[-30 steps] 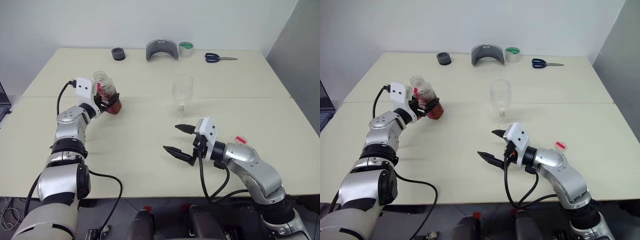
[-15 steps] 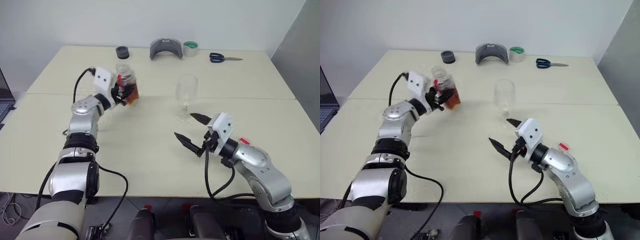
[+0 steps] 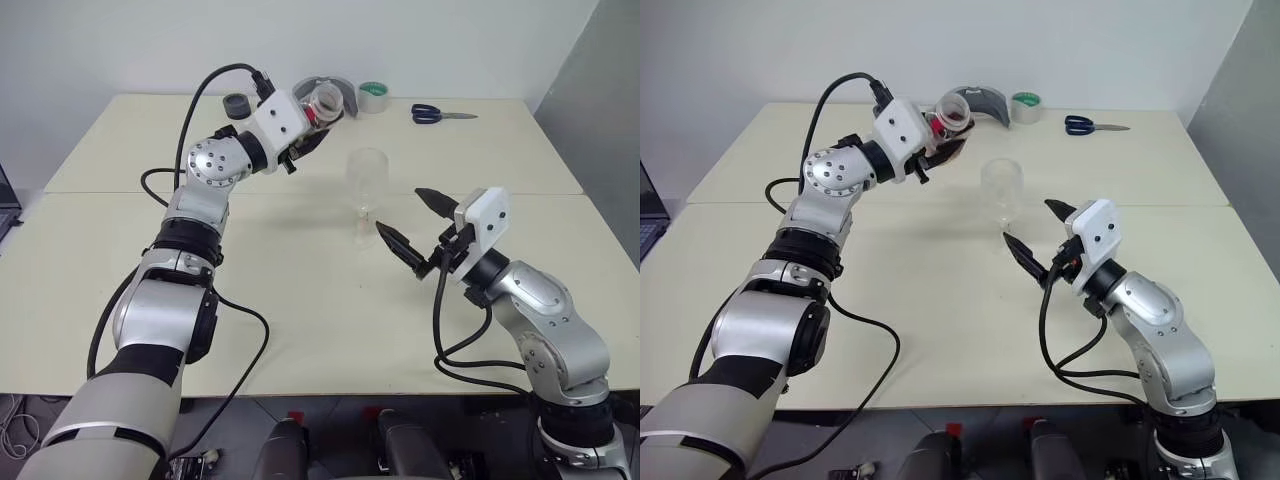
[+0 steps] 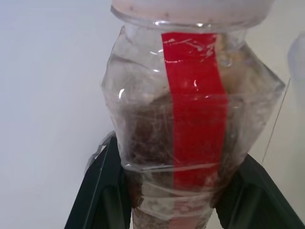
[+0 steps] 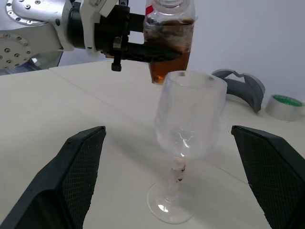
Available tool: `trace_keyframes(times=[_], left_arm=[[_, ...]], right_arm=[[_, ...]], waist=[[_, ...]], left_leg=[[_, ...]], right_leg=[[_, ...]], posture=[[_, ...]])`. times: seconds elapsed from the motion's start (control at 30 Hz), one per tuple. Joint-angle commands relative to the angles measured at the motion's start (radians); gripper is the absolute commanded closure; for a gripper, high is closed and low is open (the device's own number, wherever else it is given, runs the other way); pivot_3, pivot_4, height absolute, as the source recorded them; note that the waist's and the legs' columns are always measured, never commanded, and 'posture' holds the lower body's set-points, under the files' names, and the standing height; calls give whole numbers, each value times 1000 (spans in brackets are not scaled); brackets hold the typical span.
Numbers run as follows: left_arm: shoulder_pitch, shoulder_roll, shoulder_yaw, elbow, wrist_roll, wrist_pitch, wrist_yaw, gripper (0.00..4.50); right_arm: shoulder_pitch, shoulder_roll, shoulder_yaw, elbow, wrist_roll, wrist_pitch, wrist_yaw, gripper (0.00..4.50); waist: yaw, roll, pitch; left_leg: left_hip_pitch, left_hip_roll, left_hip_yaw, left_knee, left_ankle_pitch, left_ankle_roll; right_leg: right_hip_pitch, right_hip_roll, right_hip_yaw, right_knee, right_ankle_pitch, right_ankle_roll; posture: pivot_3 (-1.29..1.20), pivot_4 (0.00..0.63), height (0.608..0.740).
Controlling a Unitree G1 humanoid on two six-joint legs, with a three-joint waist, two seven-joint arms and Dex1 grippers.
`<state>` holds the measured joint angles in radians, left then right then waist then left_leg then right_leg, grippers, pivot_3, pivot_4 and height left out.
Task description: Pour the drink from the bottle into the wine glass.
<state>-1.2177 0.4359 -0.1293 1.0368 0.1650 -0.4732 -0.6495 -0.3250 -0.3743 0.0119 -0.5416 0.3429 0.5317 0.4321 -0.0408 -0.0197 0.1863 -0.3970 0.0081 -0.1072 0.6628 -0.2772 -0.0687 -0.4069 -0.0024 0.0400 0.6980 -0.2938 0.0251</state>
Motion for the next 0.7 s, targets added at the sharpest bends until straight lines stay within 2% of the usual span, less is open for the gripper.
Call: trace_keyframes(times=[0.03,0.27,0.7], left_arm=[[-77,18,-4,18,30,-80,49,2732],[-104,15,-42,73,110,-164,127,2732],[-138,10,-111,111,226,-235,261,2732]], right_arm=[[-23,8,-10,-13,-17,-9,-32,0],[-45,17,-3,16,-54,3,-82,0],[-51,19,14,25,-48,18,-72,0]], waist=[[1,0,0],[1,0,0],[1,0,0]], left_leg=[[0,0,0,0,0,0],[0,0,0,0,0,0],[-1,-1,0,0,0,0]], right_leg=[[0,0,0,0,0,0],[0,0,0,0,0,0],[0,-1,0,0,0,0]], posture=[[0,150,740],[0,150,740],[0,150,740]])
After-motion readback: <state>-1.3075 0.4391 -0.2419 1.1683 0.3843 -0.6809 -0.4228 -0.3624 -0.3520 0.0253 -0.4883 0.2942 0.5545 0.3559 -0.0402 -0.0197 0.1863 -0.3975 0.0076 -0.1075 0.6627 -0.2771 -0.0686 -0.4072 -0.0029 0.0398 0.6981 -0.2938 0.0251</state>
